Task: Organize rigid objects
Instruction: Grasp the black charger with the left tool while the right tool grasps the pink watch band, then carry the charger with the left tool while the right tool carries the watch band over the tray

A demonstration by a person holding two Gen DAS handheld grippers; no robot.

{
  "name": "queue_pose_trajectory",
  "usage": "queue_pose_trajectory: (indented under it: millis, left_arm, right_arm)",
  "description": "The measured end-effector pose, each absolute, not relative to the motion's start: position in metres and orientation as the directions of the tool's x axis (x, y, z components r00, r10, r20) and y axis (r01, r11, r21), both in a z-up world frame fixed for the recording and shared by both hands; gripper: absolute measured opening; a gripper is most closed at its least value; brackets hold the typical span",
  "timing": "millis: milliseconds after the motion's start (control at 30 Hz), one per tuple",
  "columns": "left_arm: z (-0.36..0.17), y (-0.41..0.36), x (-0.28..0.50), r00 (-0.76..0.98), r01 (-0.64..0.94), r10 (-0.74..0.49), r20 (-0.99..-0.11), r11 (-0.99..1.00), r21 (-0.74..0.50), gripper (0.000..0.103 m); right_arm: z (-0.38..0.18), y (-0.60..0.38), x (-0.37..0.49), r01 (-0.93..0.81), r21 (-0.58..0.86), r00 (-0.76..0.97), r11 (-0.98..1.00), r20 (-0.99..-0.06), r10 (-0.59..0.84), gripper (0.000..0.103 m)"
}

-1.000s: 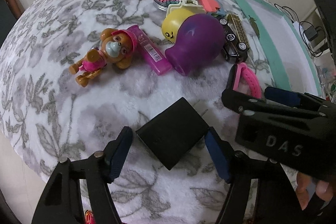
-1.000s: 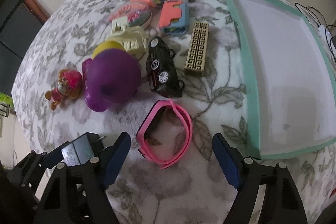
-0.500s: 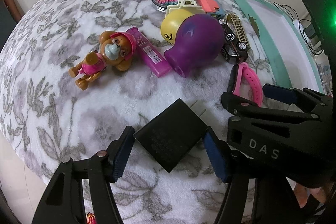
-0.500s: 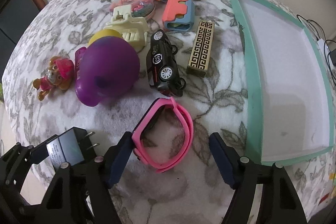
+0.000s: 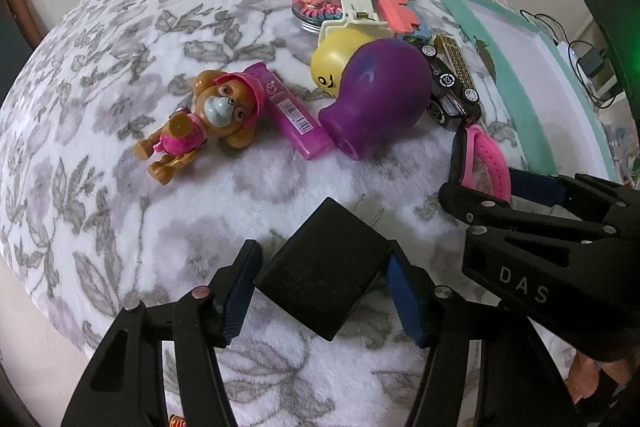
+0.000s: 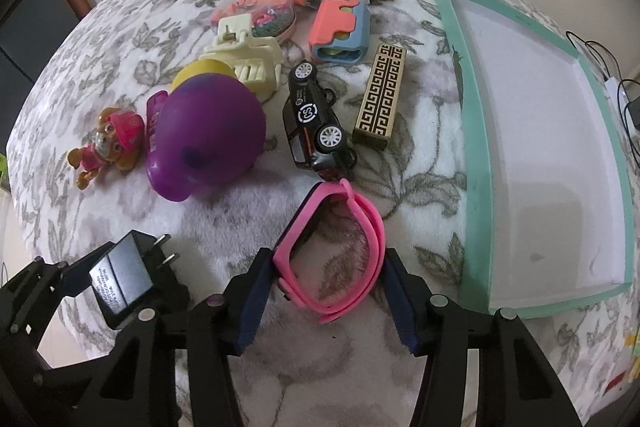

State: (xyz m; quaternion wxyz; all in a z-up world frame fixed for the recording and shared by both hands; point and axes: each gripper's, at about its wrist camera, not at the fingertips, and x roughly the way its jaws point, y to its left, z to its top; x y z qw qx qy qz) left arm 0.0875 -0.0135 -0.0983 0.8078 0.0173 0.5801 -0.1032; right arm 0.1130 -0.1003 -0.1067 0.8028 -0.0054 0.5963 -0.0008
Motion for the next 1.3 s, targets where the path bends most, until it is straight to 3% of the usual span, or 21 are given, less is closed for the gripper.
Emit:
queue_pose_trajectory:
  millis: [567, 867, 1300]
  left_arm:
    - [-0.088, 0.022, 0.082, 0.342, 0.133, -0.166, -0.925, 0.983, -0.127, 0.063]
    - [-0.063, 0.030, 0.084, 0.374, 0.115, -0.170, -0.912, 0.984, -0.136, 0.063]
    - [0.020, -0.040, 0.125, 0.480, 0.195, -0.217, -0.850, 0.971, -0.137, 0.063]
  right_arm:
    - [-0.103, -0.109, 0.109, 0.021, 0.035, 0.301, 0.999, -0.953, 0.027, 0.055]
    - [-0.068, -0.126, 0.096, 0.056, 0.110, 0.389, 0.992, -0.918, 0.080, 0.055]
    - [0.012, -0.189, 0.101, 0.228, 0.064, 0.554, 0.972, -0.829, -0.075, 0.055]
